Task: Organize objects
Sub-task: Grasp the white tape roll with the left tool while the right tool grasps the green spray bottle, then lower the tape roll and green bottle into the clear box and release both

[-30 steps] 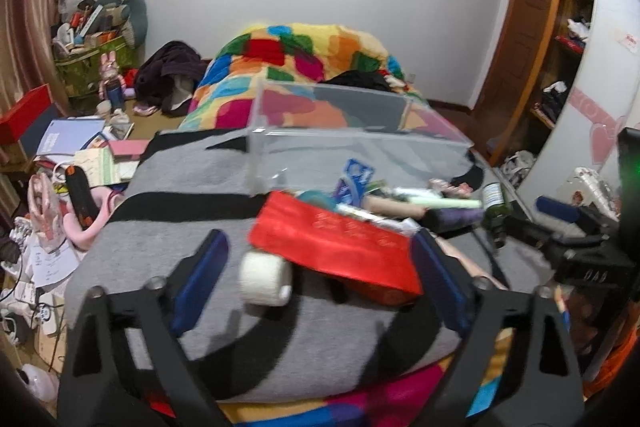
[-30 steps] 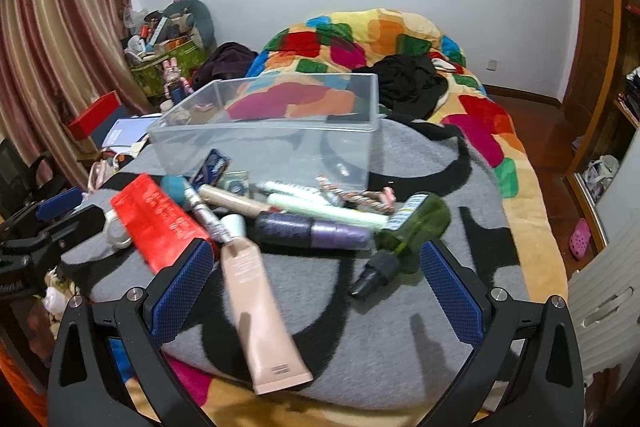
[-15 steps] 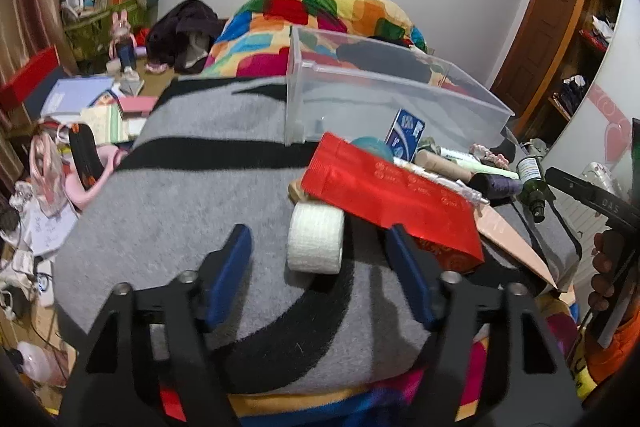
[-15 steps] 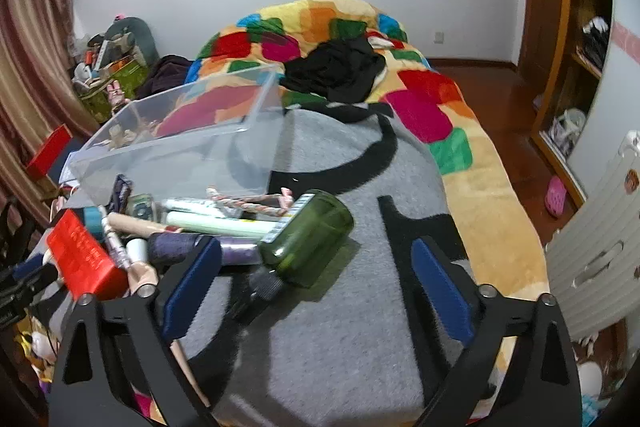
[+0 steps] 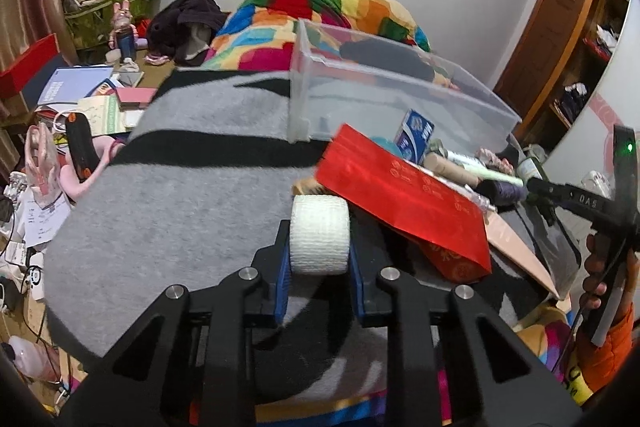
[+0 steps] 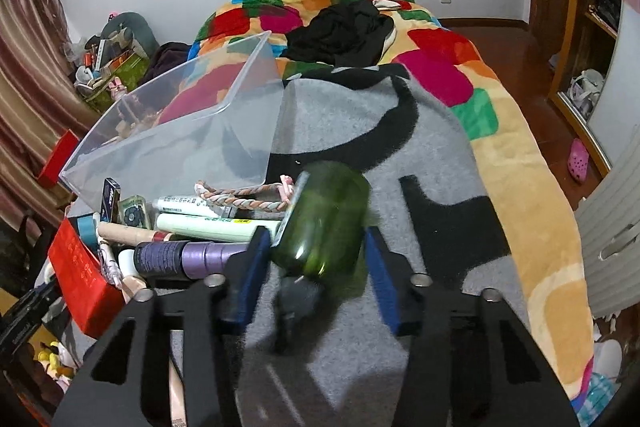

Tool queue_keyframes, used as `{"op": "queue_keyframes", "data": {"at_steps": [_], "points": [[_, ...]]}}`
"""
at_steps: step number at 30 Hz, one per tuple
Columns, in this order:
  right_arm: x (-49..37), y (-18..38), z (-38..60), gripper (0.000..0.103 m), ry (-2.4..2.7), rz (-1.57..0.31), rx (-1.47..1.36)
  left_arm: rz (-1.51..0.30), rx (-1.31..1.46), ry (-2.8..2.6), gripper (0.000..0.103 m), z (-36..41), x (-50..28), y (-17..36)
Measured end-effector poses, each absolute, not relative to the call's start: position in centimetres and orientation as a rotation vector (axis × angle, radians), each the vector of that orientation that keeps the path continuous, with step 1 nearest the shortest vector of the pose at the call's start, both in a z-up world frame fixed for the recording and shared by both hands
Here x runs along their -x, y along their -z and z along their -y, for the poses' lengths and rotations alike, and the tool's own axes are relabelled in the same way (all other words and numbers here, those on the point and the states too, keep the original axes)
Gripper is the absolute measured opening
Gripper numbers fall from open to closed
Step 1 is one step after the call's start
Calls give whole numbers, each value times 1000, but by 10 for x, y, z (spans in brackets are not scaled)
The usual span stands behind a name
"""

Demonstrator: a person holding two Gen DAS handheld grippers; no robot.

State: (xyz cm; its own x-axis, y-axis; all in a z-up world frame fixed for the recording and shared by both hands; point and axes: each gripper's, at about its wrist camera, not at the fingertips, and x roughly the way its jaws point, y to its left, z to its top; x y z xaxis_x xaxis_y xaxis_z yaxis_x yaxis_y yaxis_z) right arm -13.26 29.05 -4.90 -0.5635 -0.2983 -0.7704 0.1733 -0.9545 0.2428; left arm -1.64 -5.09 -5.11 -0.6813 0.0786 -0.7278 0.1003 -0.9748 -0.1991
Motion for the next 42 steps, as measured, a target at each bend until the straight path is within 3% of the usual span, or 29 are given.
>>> {"op": "queue_keyframes", "data": {"at_steps": [24,42], "points": [[137,-31,-230,40,2533,-8,-963,-240,-998,2969,24,42,71,-31],[197,-22,-188,40,2557,-135,-1032,-213,-1164,2888,24,39,152,-7]]}}
